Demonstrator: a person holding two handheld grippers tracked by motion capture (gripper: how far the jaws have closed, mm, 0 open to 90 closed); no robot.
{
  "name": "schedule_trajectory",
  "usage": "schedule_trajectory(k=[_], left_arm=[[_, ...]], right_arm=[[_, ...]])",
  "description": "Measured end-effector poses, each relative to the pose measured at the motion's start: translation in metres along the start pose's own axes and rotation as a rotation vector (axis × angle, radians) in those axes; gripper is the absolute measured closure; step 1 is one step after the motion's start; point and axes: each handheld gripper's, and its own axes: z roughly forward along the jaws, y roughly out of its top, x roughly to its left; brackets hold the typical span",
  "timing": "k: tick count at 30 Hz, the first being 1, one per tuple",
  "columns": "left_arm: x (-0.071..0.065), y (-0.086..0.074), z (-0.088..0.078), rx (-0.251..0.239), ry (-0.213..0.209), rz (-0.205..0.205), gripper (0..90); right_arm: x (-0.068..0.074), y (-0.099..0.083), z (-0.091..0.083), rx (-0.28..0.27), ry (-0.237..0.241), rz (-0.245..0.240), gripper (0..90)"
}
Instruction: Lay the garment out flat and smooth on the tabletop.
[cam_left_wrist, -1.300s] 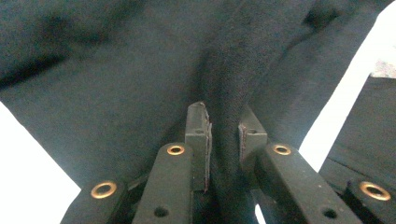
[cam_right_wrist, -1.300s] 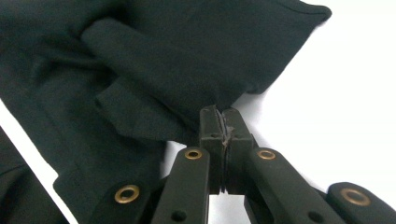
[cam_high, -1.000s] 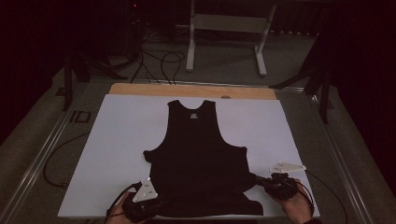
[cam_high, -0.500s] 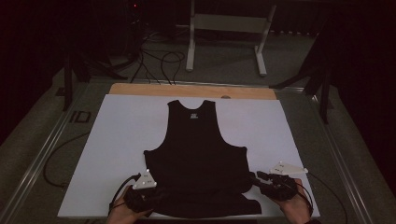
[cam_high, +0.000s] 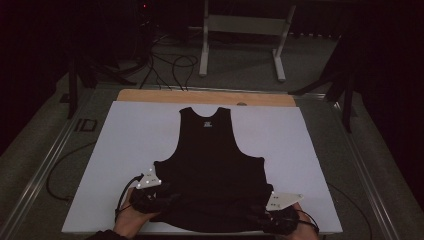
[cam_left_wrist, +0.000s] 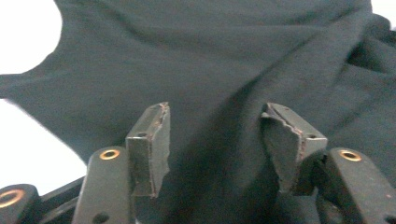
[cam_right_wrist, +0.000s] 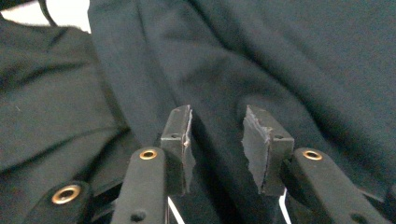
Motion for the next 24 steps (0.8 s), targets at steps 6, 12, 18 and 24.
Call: schedule_trajectory(k=[6,12,18,24], left_arm=[[0.012,0.0,-0.016,-0.04,0.168,-0.028,43.5],[-0.01,0.005,-0.037,-0.149,0.08,0.037,48.3],[-0.045,0.0,-0.027,-0.115,-0.061,0.133,53.3],[-0.062,-0.011,-0.004,-0.007,-0.139,0.19,59.4]], right_arm=[[-0.008,-0.003,0.004,0.061,-0.067,0.022,83.1],[-0.011,-0.002,0.006,0.079,-0.086,0.045,85.9],[-0.011,-0.002,0.007,0.079,-0.087,0.048,86.0],[-0.012,-0.002,0.007,0.081,-0.084,0.051,85.9]])
